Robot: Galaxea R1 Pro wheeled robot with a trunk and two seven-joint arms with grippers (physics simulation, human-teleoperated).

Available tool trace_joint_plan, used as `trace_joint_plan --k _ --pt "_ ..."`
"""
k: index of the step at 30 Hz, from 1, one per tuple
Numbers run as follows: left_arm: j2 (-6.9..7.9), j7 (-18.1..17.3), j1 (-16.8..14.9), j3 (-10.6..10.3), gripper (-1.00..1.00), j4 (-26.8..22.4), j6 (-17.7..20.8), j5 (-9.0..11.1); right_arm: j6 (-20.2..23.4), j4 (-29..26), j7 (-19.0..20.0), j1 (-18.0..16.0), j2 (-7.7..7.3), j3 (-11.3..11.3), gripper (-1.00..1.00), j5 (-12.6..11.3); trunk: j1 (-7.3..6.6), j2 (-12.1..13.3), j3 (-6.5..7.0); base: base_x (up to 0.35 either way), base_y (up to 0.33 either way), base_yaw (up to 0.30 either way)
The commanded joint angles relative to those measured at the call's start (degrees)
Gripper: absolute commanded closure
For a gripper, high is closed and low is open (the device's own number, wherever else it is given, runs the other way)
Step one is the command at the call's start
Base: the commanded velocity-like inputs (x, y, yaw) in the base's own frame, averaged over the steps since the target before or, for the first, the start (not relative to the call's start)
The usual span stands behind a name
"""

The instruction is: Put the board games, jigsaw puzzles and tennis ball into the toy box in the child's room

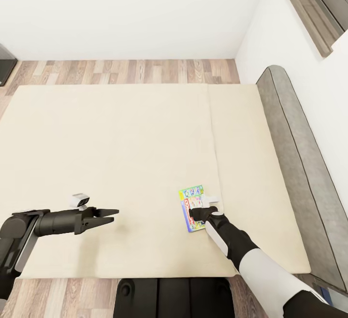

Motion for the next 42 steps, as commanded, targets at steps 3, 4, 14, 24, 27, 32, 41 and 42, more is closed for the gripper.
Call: trace_joint_plan --k 3,4,14,24,27,32,41,42 --pt "0.04 -0.2 0.0 0.0 -1.00 0.0 0.6 0.0 0.2 -0.1 -0.6 0.0 -0.08 0.3 -1.00 -0.6 0.03 -0.1 -0.11 0.000 0.000 0.000" --pt "0.04 -0.2 0.0 0.0 -1.00 0.0 0.6 0.0 0.2 -0.1 -0.6 0.0 -0.10 0.3 -1.00 -0.6 0.03 -0.1 -0.12 0.000 0.000 0.000" --pt "0.05 -0.2 0.0 0.0 -1.00 0.0 0.6 0.0 0.2 -0.1 -0.5 0.0 -0.12 0.3 -1.00 -0.6 0.03 -0.1 -0.14 0.000 0.000 0.000" --pt "-0.02 -0.2 0.0 0.0 -1.00 0.0 0.6 0.0 0.2 -0.1 -0.6 0.0 -0.12 0.3 -1.00 -0.6 0.03 -0.1 -0.24 0.000 0.000 0.000" --pt "-0.01 -0.2 0.0 0.0 -1.00 0.0 0.6 0.0 0.2 -0.1 -0.6 0.0 -0.12 0.3 -1.00 -0.6 0.03 -0.1 -0.35 0.000 0.000 0.000" --pt "0.00 -0.2 0.0 0.0 -1.00 0.0 0.6 0.0 0.2 -0.1 -0.6 0.0 -0.12 0.3 -1.00 -0.5 0.03 -0.1 -0.67 0.000 0.000 0.000" --pt "0.00 -0.2 0.0 0.0 -1.00 0.0 0.6 0.0 0.2 0.0 -0.6 0.0 -0.05 0.3 -1.00 -0.5 0.03 -0.1 -0.99 0.000 0.000 0.000" --pt "0.01 -0.2 0.0 0.0 -1.00 0.0 0.6 0.0 0.2 0.0 -0.6 0.0 -0.05 0.3 -1.00 -0.5 0.03 -0.1 -1.00 0.000 0.000 0.000"
